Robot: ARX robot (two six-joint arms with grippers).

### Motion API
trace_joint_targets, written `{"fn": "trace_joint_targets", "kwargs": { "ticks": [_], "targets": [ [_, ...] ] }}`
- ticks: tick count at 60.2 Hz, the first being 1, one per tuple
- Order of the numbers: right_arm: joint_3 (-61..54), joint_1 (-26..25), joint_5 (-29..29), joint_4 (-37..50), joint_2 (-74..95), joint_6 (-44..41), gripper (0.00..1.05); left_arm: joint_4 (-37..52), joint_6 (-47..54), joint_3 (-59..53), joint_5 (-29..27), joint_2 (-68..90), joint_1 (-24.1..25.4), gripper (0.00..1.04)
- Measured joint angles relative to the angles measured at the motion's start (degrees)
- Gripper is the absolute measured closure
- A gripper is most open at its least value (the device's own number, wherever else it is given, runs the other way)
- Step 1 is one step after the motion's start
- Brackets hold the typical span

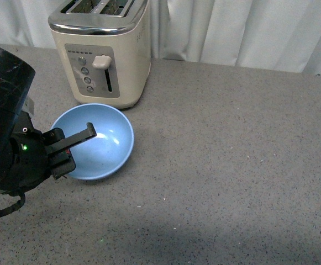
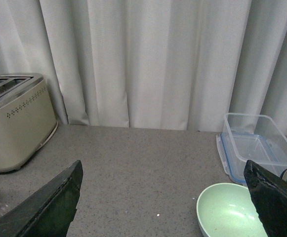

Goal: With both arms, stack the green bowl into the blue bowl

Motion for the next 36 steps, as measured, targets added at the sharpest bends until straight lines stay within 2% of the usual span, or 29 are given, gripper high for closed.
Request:
{"fn": "trace_joint_targets", "kwargs": {
  "ticks": [5,24,36],
  "targets": [
    [0.0,0.0,0.0,0.0,0.0,0.0,0.09,0.0,-1.01,-0.31,1.03,-1.05,-0.61,1.01],
    [0.0,0.0,0.0,0.0,0.0,0.02,0.09,-0.07,-5.01,-1.86,4.07,-6.49,-7.74,1.01],
    [0.0,0.0,0.0,0.0,0.0,0.0,0.09,0.02,-10.69,-1.79,4.2,-7.98,-14.82,1.01]
  ]
}}
